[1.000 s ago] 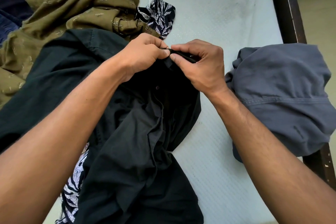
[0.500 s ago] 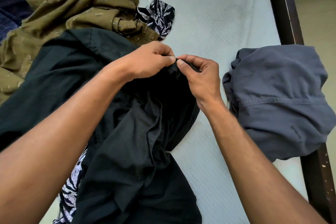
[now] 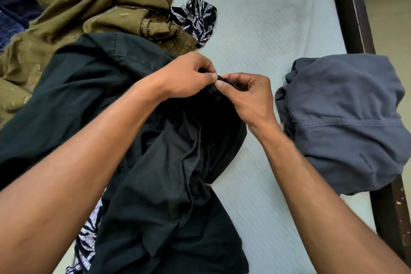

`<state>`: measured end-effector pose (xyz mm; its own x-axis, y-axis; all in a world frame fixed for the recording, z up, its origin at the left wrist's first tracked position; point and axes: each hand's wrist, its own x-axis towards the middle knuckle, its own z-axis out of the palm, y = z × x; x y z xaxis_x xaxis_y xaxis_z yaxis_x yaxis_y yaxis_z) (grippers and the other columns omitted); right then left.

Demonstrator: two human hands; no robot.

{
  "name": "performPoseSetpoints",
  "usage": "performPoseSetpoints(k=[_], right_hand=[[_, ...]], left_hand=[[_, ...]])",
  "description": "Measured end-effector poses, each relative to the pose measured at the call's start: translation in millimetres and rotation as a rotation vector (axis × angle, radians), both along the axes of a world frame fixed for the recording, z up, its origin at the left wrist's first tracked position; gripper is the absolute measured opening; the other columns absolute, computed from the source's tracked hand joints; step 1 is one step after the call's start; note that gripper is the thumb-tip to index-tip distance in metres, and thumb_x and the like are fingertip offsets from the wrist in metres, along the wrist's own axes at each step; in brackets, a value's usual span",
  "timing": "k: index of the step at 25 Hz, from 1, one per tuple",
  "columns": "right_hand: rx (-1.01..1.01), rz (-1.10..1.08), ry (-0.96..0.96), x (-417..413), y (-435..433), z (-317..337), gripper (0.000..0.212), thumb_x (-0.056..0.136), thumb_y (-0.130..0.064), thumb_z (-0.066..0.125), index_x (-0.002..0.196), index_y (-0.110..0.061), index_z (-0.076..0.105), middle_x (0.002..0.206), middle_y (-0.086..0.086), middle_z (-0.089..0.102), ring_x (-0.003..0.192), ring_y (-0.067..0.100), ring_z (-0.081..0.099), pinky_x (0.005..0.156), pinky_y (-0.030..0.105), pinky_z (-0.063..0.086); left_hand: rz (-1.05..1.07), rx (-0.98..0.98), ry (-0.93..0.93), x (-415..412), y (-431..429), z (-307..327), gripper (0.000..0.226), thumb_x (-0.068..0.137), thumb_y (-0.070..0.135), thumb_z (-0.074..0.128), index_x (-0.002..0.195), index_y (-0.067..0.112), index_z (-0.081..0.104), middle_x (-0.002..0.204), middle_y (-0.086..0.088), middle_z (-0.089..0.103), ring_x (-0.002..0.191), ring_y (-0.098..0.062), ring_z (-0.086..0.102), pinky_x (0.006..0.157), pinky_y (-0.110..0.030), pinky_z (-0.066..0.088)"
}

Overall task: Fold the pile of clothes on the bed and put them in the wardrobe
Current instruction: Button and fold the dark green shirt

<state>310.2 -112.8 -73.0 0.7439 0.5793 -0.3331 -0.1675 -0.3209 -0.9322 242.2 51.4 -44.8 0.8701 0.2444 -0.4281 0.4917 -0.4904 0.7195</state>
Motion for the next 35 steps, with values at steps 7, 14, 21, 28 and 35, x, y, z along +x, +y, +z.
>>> performPoseSetpoints(k=[7, 14, 21, 28, 35], right_hand=[[-0.028, -0.15, 0.096, -22, 3, -17, 0.005, 0.088, -0.012, 0.079, 0.092, -0.011, 0.081, 0.086, 0.001, 0.079, 0.084, 0.016, 0.076, 0.083, 0.033, 0.06], [-0.064, -0.288, 0.187, -31, 5, -21, 0.008, 0.087, -0.011, 0.08, 0.093, -0.006, 0.081, 0.089, 0.004, 0.079, 0.089, 0.017, 0.076, 0.088, 0.031, 0.06], [-0.044, -0.266, 0.185, -31, 8, -20, 0.008, 0.088, -0.01, 0.078, 0.092, -0.005, 0.08, 0.088, 0.007, 0.079, 0.091, 0.024, 0.076, 0.091, 0.04, 0.06], [0.0, -0.232, 0.321, -32, 7, -26, 0.023, 0.079, -0.017, 0.081, 0.097, -0.001, 0.08, 0.096, 0.017, 0.078, 0.097, 0.034, 0.075, 0.098, 0.054, 0.057], [-0.034, -0.269, 0.392, -37, 12, -30, 0.012, 0.079, -0.013, 0.079, 0.09, -0.007, 0.081, 0.093, 0.013, 0.079, 0.097, 0.029, 0.075, 0.098, 0.047, 0.057]], left_hand=[[0.005, 0.294, -0.207, -15, -7, -11, 0.018, 0.088, 0.028, 0.064, 0.104, 0.02, 0.067, 0.098, 0.006, 0.063, 0.095, -0.017, 0.058, 0.086, -0.032, 0.045], [0.53, 0.403, -0.457, -59, -63, -17, 0.014, 0.083, 0.016, 0.073, 0.08, 0.011, 0.061, 0.081, 0.004, 0.054, 0.072, -0.011, 0.051, 0.066, -0.023, 0.043], [0.693, 0.152, -0.271, -52, -72, -28, 0.029, 0.09, 0.037, 0.072, 0.113, 0.018, 0.073, 0.102, 0.01, 0.071, 0.075, 0.0, 0.066, 0.075, -0.023, 0.056], [0.8, -0.043, -0.191, -44, -61, -32, 0.011, 0.087, 0.019, 0.072, 0.092, 0.014, 0.08, 0.083, 0.007, 0.077, 0.077, -0.005, 0.071, 0.079, -0.031, 0.058], [0.856, -0.175, -0.129, -46, -57, -52, 0.02, 0.082, 0.027, 0.066, 0.08, 0.01, 0.076, 0.074, -0.008, 0.073, 0.065, -0.013, 0.063, 0.065, -0.031, 0.052]])
